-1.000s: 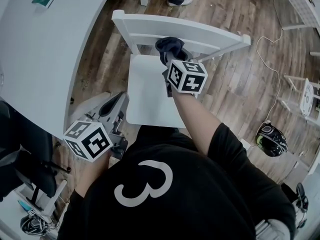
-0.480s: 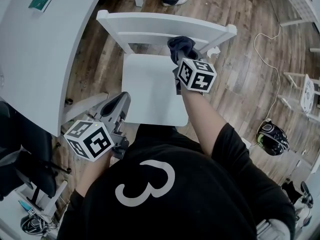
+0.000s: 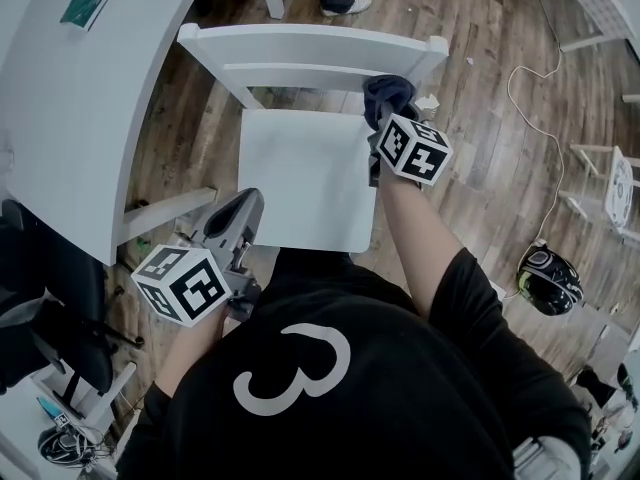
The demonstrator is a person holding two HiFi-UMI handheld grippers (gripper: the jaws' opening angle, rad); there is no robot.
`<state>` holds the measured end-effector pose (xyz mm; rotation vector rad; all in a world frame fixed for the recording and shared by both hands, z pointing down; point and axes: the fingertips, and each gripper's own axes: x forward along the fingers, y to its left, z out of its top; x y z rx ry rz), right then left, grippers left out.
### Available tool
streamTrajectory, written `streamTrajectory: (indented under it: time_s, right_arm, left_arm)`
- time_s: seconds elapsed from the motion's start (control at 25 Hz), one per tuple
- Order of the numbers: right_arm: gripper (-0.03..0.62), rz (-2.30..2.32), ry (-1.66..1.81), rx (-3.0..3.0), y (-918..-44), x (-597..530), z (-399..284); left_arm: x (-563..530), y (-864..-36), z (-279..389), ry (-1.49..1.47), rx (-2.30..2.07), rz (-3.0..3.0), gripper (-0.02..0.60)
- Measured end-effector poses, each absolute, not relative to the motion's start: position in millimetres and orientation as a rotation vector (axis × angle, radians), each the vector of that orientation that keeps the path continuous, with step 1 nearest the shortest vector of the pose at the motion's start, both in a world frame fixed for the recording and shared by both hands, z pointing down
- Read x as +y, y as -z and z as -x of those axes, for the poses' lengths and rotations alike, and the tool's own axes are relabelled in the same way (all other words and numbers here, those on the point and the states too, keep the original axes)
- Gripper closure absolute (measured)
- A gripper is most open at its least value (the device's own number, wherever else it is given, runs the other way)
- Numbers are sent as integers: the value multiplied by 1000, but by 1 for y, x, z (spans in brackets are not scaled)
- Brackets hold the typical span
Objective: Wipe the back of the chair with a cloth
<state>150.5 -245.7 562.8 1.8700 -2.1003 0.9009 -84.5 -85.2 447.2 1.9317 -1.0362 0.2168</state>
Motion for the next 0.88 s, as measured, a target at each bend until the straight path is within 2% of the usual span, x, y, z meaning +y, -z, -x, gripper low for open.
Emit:
streamTrajectory:
  time_s: [0.44,0.68,0.88]
  right_arm:
    - [543,-1660,-972,-2333,-538,-203,-149]
    - [543,-1560,-1018,-2556,-461,-138,-152]
    - [542,-1459,-902,-2725,-379,-77,-139]
  left_arm:
    - [-49,-426,66,-191,-1066,-1963,568]
    - [-56,-396,33,-163,-976,-2092,568]
    - [-39,-353,11,-131,-860,-2232,568]
